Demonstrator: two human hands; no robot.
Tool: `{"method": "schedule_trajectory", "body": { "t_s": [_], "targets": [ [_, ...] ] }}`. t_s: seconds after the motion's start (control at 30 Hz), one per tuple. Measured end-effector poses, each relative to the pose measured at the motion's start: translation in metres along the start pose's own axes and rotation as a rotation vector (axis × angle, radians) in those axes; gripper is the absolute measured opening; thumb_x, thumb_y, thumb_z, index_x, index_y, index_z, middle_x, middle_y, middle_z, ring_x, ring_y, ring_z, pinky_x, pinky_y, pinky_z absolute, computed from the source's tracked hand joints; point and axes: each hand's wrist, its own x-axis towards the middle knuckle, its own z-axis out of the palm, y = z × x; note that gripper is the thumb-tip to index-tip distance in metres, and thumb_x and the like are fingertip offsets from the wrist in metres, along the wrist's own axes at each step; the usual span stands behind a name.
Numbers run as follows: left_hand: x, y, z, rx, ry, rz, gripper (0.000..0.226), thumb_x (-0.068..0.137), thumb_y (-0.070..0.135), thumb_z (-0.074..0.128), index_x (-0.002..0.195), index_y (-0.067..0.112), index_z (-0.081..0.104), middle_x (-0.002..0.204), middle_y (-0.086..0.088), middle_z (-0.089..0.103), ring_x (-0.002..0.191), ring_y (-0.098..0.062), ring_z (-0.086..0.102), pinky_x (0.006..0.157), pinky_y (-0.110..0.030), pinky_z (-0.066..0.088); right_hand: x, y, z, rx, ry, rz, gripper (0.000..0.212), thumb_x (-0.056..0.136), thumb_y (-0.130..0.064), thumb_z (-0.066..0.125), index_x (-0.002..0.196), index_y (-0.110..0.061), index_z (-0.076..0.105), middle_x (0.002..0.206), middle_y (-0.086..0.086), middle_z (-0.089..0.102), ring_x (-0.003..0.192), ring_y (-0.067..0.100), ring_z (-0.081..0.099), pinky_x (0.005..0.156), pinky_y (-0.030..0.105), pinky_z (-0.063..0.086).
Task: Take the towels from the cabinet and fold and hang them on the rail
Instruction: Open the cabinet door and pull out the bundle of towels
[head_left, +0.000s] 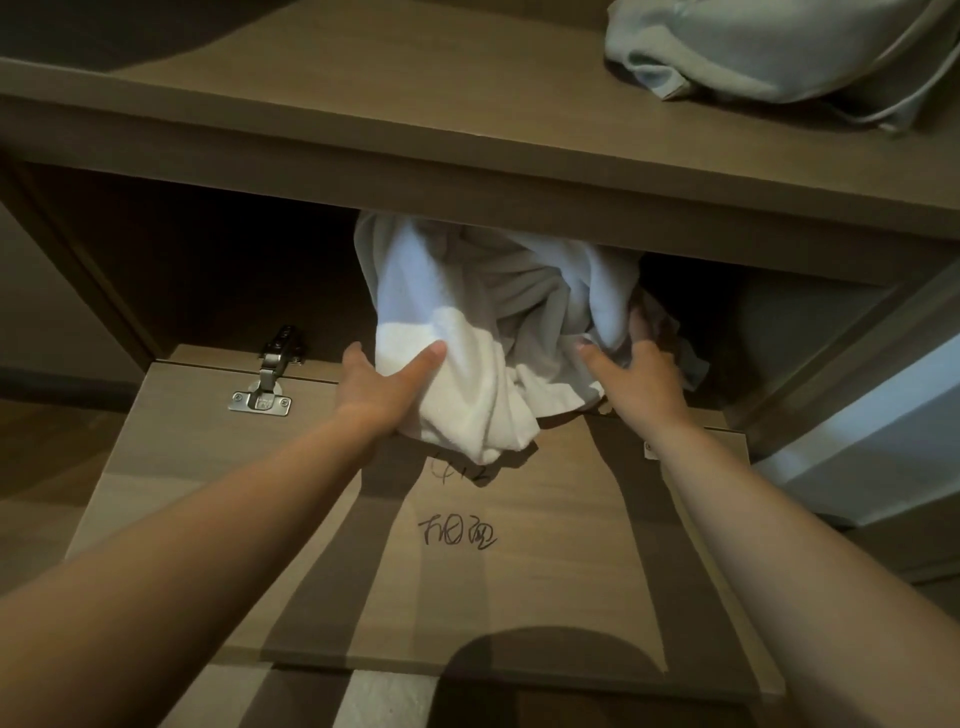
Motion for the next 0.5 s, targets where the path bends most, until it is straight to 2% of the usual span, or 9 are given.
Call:
{"method": "schedule_trajectory", "body": {
  "t_s": [0.13,0.23,0.3,0.37,0.43,0.5],
  "targets": [
    [0.011,0.003,0.011,0.033,-0.040,0.050,0.098,0.071,0.069,0.069,0.145,0.026,0.021,0.134,-0.005,0.043,0.119,-0.032,0.050,0.096,-0.055,0.049,0.013,0.006,0.005,0.036,-0.061,0.050,0.086,0.086,-0.075,0.041,0.153,-0.026,0.020,0.139,0.012,0.054,0.131,0.035,0.046,0.097,0.040,0.039],
    [0.016,0.002,0.020,0.057,-0.057,0.115,0.090,0.074,0.067,0.067,0.140,0.024,0.022,0.128,-0.002,0.043,0.112,-0.024,0.050,0.091,-0.041,0.050,0.017,0.007,0.008,0.003,-0.069,0.050,0.081,0.088,-0.078,0.029,0.151,-0.027,0.025,0.133,0.010,0.058,0.127,0.033,0.049,0.096,0.041,0.040],
    [0.018,-0.001,0.024,0.047,-0.050,0.137,0.087,0.076,0.063,0.067,0.139,0.024,0.022,0.124,0.000,0.042,0.110,-0.022,0.050,0.087,-0.038,0.050,0.014,0.009,0.011,0.003,-0.052,0.000,0.074,0.090,-0.075,0.028,0.143,-0.024,0.036,0.111,0.008,0.066,0.109,0.029,0.059,0.088,0.040,0.046],
    [0.020,-0.004,0.026,0.042,-0.018,0.150,0.085,0.077,0.059,0.069,0.138,0.024,0.022,0.120,0.001,0.042,0.108,-0.021,0.050,0.086,-0.037,0.050,0.011,0.009,0.015,0.028,-0.040,-0.050,0.068,0.090,-0.073,0.030,0.134,-0.024,0.045,0.094,0.007,0.069,0.085,0.018,0.063,0.078,0.039,0.049],
    [0.021,-0.005,0.028,0.047,0.031,0.165,0.084,0.078,0.056,0.071,0.137,0.023,0.023,0.116,0.002,0.042,0.106,-0.020,0.050,0.086,-0.038,0.050,0.007,0.005,0.020,0.065,-0.043,-0.094,0.056,0.089,-0.073,0.033,0.119,-0.029,0.052,0.079,0.005,0.068,0.074,0.013,0.062,0.072,0.039,0.050],
    [0.021,-0.005,0.028,0.064,0.076,0.197,0.080,0.079,0.052,0.072,0.136,0.022,0.026,0.113,0.002,0.043,0.105,-0.020,0.050,0.088,-0.039,0.050,0.005,0.001,0.025,0.111,-0.050,-0.128,0.037,0.090,-0.070,0.036,0.100,-0.037,0.051,0.071,0.000,0.065,0.070,0.011,0.062,0.067,0.037,0.049]
  ]
}}
